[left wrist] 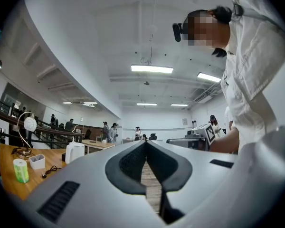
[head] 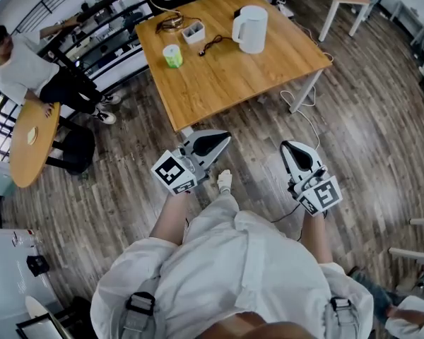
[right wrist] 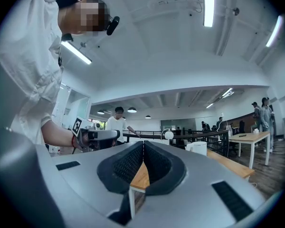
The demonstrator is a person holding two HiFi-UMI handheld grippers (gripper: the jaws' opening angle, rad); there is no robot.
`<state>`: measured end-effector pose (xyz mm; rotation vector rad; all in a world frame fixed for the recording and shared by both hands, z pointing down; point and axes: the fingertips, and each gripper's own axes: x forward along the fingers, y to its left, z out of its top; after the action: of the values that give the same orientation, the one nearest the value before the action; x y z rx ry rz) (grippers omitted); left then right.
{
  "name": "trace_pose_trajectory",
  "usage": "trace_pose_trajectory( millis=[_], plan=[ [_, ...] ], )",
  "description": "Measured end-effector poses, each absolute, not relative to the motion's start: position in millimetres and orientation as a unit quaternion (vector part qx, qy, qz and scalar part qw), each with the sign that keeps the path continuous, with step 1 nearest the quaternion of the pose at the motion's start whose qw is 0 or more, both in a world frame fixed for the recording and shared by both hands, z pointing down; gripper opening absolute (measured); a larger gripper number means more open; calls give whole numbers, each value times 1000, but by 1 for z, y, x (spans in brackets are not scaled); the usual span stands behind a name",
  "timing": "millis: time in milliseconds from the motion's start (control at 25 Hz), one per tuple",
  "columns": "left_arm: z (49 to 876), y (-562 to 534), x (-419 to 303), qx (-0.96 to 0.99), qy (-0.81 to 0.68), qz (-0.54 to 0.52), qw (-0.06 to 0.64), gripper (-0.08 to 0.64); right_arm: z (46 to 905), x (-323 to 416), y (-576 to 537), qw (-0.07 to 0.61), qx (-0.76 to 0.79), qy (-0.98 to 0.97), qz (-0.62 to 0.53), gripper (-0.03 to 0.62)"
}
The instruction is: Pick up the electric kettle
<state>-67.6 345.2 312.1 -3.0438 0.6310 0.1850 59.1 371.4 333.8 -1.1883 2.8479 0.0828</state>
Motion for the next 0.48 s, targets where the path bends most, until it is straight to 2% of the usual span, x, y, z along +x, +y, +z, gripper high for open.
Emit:
trace_pose_trajectory(
  millis=[480],
  plan=[
    [306, 225, -66, -980, 188, 68, 18, 8, 333, 59, 257, 25, -401, 916, 21, 12]
  ],
)
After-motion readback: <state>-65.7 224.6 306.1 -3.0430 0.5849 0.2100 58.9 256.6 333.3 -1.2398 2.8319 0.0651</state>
